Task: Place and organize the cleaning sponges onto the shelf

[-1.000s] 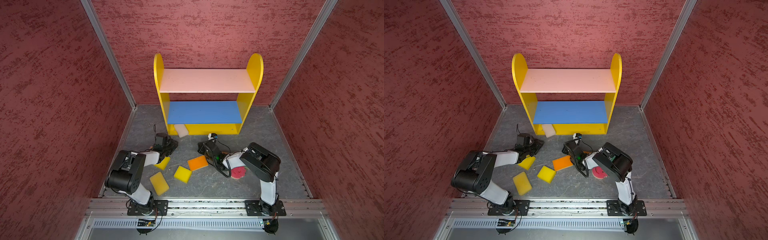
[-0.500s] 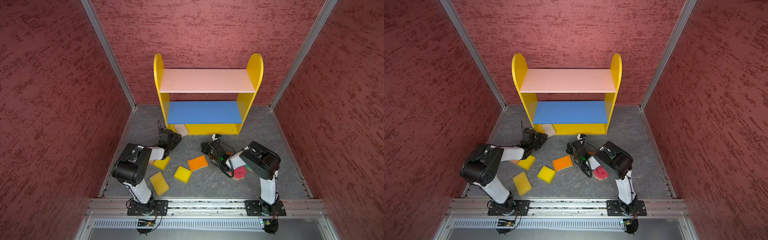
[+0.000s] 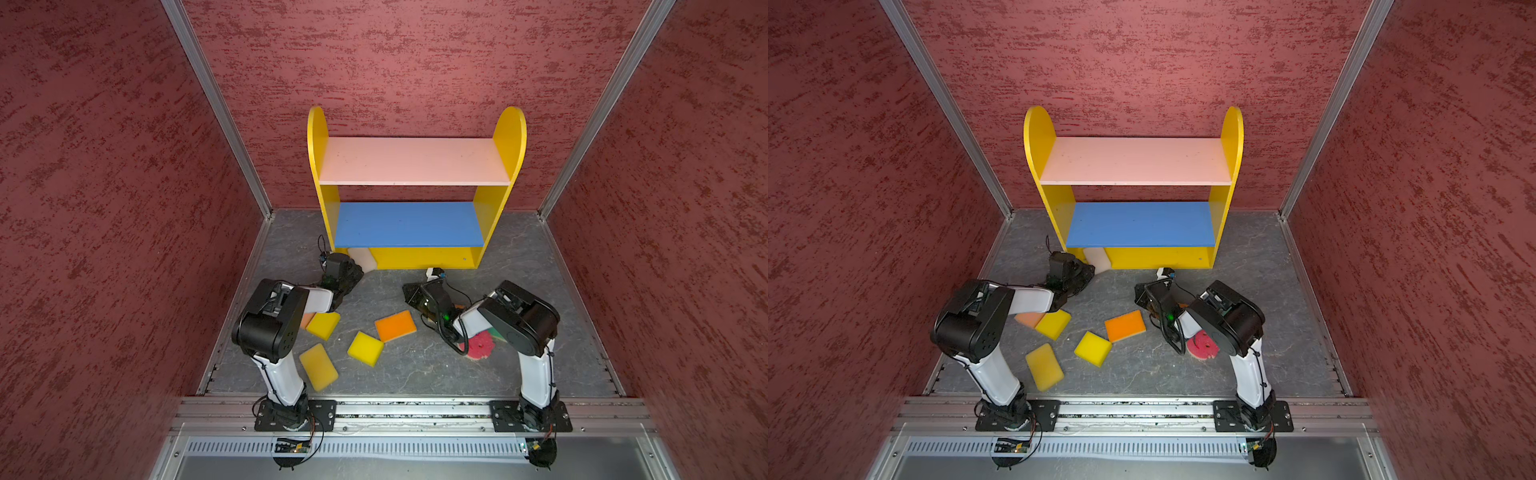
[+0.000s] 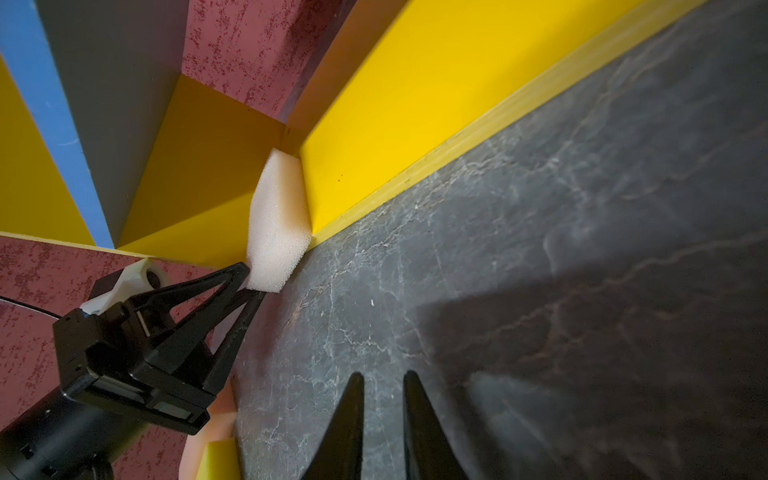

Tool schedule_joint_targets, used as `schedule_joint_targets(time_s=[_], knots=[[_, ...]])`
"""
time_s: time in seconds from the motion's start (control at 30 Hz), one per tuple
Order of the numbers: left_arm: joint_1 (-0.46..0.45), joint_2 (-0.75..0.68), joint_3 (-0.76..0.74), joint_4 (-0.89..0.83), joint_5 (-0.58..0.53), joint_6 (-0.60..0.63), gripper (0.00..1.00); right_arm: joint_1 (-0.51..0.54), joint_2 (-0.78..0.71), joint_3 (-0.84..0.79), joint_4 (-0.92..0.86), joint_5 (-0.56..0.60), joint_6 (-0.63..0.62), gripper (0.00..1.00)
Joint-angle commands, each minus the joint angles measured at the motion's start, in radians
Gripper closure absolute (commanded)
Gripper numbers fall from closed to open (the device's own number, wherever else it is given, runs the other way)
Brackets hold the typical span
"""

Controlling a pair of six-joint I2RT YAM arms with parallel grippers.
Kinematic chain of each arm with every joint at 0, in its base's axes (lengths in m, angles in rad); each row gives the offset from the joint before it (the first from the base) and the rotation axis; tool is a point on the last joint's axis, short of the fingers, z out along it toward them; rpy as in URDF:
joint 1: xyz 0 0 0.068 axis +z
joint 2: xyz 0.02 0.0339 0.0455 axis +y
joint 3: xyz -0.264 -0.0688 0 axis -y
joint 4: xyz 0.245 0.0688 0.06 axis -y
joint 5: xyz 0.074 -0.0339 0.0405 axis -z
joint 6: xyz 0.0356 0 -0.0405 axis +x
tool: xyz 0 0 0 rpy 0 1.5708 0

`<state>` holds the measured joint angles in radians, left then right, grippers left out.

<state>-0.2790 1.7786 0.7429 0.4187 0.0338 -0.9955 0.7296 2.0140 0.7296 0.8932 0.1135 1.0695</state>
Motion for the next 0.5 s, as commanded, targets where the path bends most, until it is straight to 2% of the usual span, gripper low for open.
schedule_joint_targets(time_s=[0.0, 0.2, 0.33, 0.47], knots=[[-0.011, 0.021, 0.025, 0.009, -0.001, 0.007, 0.82, -0.007, 0.02, -0.013, 0.035, -0.013, 0.03, 0.79], [-0.018, 0.01, 0.026, -0.004, -0.003, 0.007, 1.0, -0.007, 0.014, -0.019, 0.035, -0.017, 0.032, 0.78], [-0.022, -0.014, 0.018, -0.026, 0.005, 0.014, 1.0, -0.007, 0.002, -0.022, 0.028, -0.024, 0.028, 0.78], [-0.02, -0.056, -0.002, -0.043, 0.044, 0.038, 1.0, -0.001, -0.034, 0.006, -0.069, -0.017, -0.023, 0.76]])
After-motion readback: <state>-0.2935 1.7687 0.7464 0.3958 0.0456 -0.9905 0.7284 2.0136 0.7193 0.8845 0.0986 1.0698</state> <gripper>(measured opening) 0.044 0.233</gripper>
